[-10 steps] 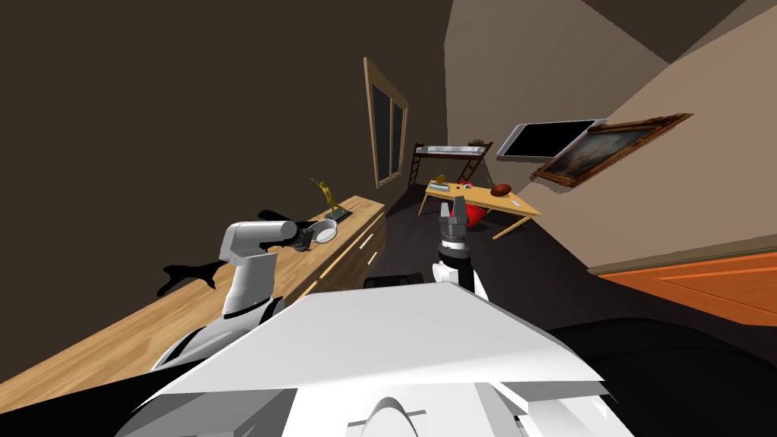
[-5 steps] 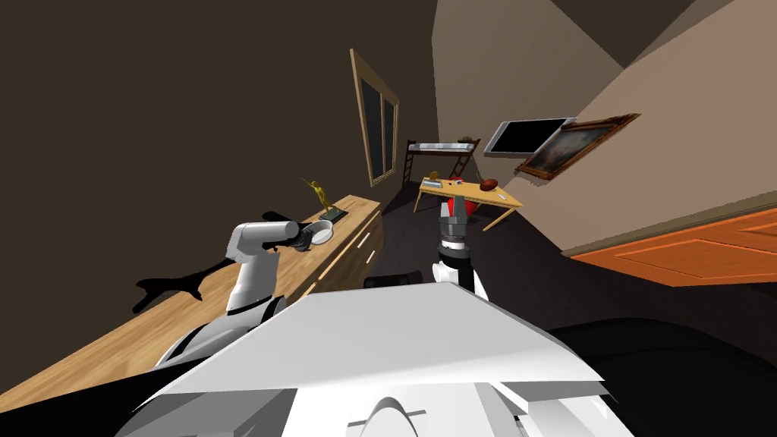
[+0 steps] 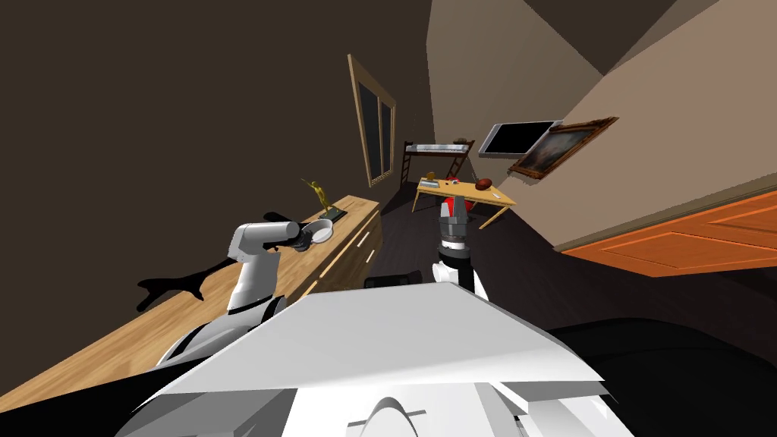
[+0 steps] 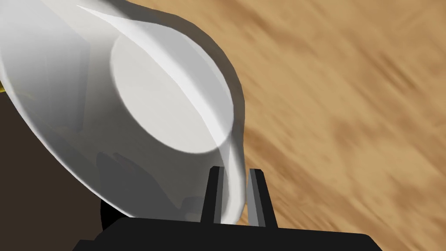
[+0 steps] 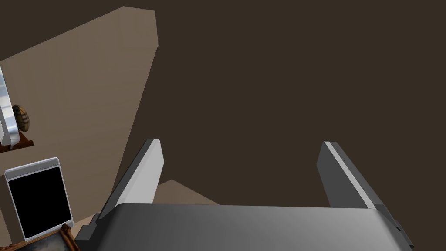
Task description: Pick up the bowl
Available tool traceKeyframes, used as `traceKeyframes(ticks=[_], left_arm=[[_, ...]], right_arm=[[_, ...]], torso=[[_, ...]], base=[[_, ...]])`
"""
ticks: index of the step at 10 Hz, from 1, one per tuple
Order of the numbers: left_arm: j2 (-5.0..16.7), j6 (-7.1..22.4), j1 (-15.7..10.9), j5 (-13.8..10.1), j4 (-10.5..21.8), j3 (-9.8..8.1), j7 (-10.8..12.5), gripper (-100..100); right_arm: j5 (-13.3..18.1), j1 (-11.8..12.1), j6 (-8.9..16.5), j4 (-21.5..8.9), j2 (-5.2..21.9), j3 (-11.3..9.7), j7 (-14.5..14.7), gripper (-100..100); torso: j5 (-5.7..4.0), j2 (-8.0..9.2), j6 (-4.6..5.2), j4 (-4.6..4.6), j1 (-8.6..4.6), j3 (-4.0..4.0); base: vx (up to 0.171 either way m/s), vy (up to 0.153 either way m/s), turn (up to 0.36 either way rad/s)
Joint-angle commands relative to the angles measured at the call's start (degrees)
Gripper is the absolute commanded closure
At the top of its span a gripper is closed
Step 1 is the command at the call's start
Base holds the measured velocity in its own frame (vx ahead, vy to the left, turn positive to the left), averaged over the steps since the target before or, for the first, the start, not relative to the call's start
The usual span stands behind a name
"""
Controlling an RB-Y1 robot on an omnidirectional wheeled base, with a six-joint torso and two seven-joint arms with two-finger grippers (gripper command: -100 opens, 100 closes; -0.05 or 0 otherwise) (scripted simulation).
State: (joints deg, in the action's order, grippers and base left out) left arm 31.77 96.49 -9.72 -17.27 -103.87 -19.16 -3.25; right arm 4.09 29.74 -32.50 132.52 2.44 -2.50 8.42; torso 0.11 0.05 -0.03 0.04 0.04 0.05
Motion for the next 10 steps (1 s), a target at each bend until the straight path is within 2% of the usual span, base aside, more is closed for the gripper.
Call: traceKeyframes(ticks=[1, 2, 3, 4, 8, 9, 10], left_arm=[[0.0, 0.0, 0.0, 0.0, 0.0, 0.00, 0.0, 100], [0.0, -0.1, 0.0, 0.0, 0.0, 0.01, 0.0, 100], [0.0, -0.1, 0.0, 0.0, 0.0, 0.01, 0.0, 0], [0.0, 0.4, 0.2, -0.3, -1.6, 0.15, -0.3, 100], [0.2, 3.5, 1.0, -2.3, -6.2, 0.03, -1.6, 100], [0.3, 2.9, 0.9, -2.1, -5.5, -0.16, -1.4, 100], [0.3, 3.1, 1.0, -2.2, -5.7, -0.18, -1.5, 0]], right_arm=[[0.0, 0.0, 0.0, 0.0, 0.0, 0.0, 0.0, 0], [0.0, 0.0, 0.0, 0.0, 0.0, 0.0, 0.0, 0], [0.0, 0.0, 0.0, 0.0, 0.0, 0.0, 0.0, 0], [0.0, 0.0, 0.0, 0.0, 0.0, 0.0, 0.0, 0], [0.0, 0.0, 0.0, 0.0, 0.0, 0.0, 0.0, 0], [0.0, 0.0, 0.0, 0.0, 0.0, 0.0, 0.0, 0], [0.0, 0.0, 0.0, 0.0, 0.0, 0.0, 0.0, 0]], torso=[[0.00, 0.00, 0.00, 0.00, 0.00, 0.00], [0.00, -0.04, -0.01, -0.02, 0.02, -0.03], [0.00, -0.05, -0.01, -0.02, 0.02, -0.03], [-0.01, -0.05, -0.02, -0.02, 0.02, -0.04], [-0.08, -0.30, -0.01, -0.06, -0.18, -0.17], [-0.09, -0.29, -0.02, -0.06, -0.23, -0.16], [-0.08, -0.21, 0.01, -0.05, -0.15, -0.13]], base=[[0.000, 0.000, 0.000], [0.000, 0.000, 0.000], [0.000, 0.000, 0.000], [0.054, -0.017, 0.197], [0.075, -0.039, 0.149], [0.030, -0.026, 0.028], [0.000, 0.000, 0.000]])
